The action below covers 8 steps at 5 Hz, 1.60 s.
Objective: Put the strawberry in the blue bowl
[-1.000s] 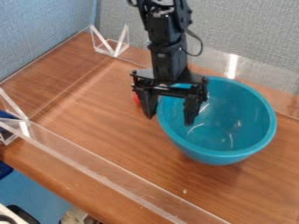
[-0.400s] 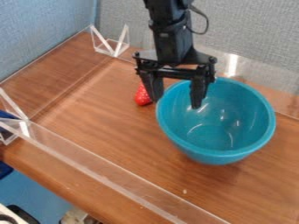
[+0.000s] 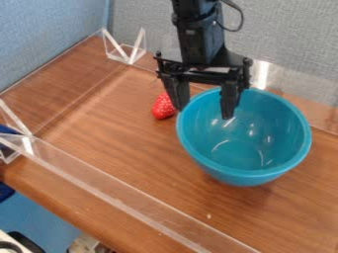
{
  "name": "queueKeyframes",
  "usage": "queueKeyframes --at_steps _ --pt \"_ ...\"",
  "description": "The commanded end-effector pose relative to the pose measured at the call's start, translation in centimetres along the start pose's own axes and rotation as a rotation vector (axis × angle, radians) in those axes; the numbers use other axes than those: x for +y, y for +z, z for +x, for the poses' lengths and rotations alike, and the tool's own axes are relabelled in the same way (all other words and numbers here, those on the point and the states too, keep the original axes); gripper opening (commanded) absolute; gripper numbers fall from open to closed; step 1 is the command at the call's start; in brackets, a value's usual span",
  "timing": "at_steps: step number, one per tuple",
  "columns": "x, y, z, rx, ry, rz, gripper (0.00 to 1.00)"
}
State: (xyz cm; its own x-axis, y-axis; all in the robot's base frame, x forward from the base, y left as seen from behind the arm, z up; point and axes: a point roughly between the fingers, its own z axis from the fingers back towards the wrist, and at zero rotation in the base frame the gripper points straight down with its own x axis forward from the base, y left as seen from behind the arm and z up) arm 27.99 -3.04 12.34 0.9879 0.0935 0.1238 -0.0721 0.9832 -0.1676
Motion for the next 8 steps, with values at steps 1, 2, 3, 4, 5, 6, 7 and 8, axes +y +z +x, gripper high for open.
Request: queueKeyframes --at_steps 1,2,3,4,5,6,7,8 --pt "-0.7 1.7 0.1 -0.068 -0.029 0.002 1.00" --pt "-0.9 1.7 -0.2 -0.074 -0.039 0.007 1.00" --pt "-1.2 1.8 -0.3 -0.081 -0.048 0.010 1.00" --pt "-1.4 1.9 -0.5 -0.086 -0.054 0.013 1.00" --pt "0.1 1.5 -0.1 -0.086 -0.016 0.019 1.00" --pt "2.1 1.3 0.5 -0.091 0.035 0.027 1.00" --pt "4.7 1.0 1.3 -0.094 0.080 0.040 1.00" --pt "6.8 0.3 2.2 -0.096 0.102 0.045 1.00"
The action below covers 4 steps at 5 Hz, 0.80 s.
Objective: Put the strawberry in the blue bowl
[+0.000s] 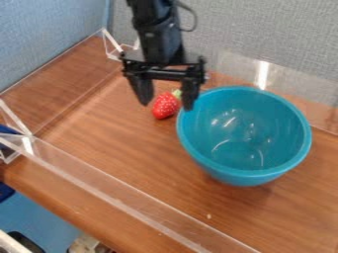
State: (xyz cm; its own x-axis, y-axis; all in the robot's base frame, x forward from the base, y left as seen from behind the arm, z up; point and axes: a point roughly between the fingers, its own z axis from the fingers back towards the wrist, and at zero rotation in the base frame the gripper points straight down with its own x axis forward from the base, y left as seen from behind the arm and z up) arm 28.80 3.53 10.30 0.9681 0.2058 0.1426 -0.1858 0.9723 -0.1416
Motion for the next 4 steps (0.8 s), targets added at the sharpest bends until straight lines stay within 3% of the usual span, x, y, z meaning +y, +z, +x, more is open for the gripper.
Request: queueKeyframes --at_steps 1,3,4 --pt "0.9 0.2 2.2 -0.057 0.014 0.005 1.00" --pt "2.1 -2.6 3.9 -0.046 0.046 0.031 1.00" --pt "2.3 -3.6 4.1 -0.040 0.058 0.041 1.00"
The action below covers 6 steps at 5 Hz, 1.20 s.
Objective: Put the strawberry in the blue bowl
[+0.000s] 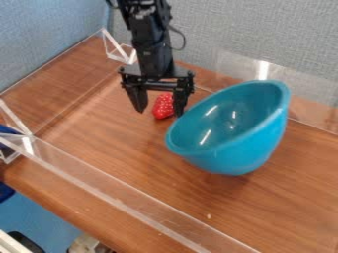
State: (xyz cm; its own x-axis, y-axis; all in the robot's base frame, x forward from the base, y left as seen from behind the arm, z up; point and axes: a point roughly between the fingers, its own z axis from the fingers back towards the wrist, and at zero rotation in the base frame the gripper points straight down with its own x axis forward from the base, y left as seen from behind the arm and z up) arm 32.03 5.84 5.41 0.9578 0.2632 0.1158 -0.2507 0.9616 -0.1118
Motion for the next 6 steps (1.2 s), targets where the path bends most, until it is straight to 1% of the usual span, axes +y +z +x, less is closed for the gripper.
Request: queueKeyframes --at_steps 1,3,4,5,6 --pt "-0.2 0.7 1.2 -0.053 0.000 0.003 1.00" --pt "-0.8 -0.7 1.0 -0.040 -0.005 0.005 1.00" --pt "-1.0 -1.2 0.9 -0.036 -0.011 0.006 0.00" --pt "-1.0 -1.2 0.8 -0.037 -0.016 0.007 0.00" --pt "-0.6 -1.6 1.0 -0.030 -0.007 0.018 1.00"
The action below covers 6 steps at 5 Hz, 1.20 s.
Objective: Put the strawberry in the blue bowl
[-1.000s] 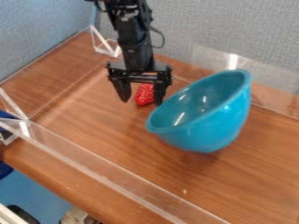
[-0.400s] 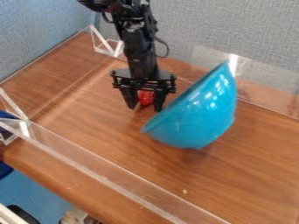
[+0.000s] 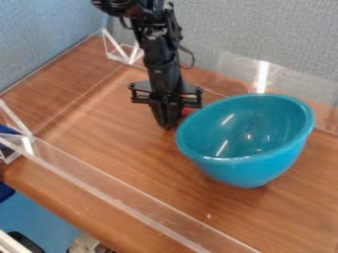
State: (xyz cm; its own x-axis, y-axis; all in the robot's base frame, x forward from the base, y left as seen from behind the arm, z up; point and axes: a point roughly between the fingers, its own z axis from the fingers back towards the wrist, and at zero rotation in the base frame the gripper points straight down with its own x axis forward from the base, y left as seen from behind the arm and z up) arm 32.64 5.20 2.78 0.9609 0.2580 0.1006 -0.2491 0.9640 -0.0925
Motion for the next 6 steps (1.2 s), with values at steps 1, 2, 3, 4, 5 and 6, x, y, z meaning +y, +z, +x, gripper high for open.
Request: queueKeyframes --at_steps 1,2,3,4,5,6 --pt "0.3 0.8 1.3 -0.040 0.007 0.007 1.00" --pt "0.3 1.3 1.5 -0.050 0.012 0.001 1.00" --pt "0.4 2.0 1.9 -0.061 0.020 -0.005 1.00" --pt "0.6 2.6 2.3 -0.071 0.031 -0.013 1.00" --pt "0.5 2.6 2.9 -0.078 0.031 -0.020 1.00" --pt "0.3 2.8 3.4 -0.087 0.031 -0.031 1.00"
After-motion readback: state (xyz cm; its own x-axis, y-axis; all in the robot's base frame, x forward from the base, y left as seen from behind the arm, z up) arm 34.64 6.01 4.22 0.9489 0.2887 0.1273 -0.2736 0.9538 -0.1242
